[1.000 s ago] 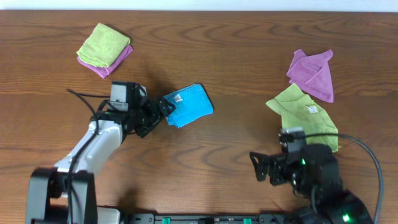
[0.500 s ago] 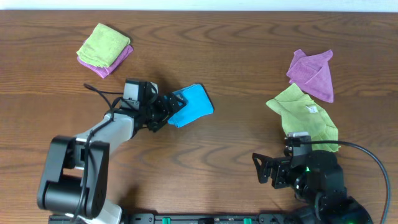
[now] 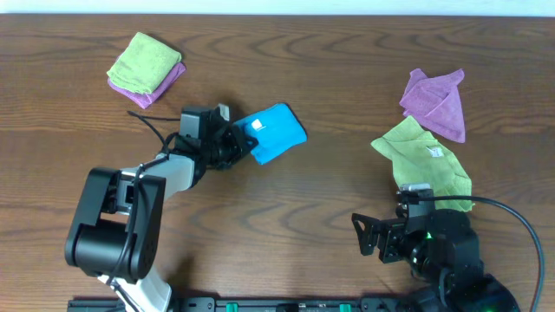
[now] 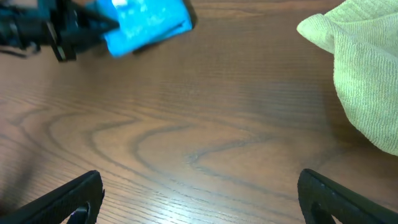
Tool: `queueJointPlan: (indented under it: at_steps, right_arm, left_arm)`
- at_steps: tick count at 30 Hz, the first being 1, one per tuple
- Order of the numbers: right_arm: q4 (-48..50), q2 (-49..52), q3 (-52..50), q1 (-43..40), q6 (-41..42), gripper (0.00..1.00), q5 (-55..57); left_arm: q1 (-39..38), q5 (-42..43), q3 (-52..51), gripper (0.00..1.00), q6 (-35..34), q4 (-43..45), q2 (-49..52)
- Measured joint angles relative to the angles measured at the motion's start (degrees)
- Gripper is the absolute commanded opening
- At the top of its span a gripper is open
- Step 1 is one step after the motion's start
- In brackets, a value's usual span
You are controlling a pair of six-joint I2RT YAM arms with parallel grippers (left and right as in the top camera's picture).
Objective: Fold the cloth
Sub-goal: 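Carry the folded blue cloth with the left gripper to the far-left stack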
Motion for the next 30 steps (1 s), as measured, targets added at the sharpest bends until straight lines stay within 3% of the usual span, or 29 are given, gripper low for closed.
queueJointPlan:
  at_steps: [7,10,19,30]
  right_arm:
    - [-0.02,0.00,0.00,0.00,0.00,0.99,0.00]
    - [-0.02,0.02,0.00,0.00,0.00,0.99,0.00]
    - [0.00,0.00,0.00,0.00,0.00,0.99,0.00]
    - [-0.02,0.00,0.00,0.00,0.00,0.99,0.00]
  left_arm:
    - [4.15,-11.15,21.79,0.06,2.19,-18.49,-7.65]
    - [7.10,-15.91,29.46,0.06,4.37,-22.14,-7.61]
    - [13.35,-24.57,35.21,0.06,6.88,-19.80,-4.87]
    - [16.83,-26.32,35.30,0.06,7.52,-8.87,5.88]
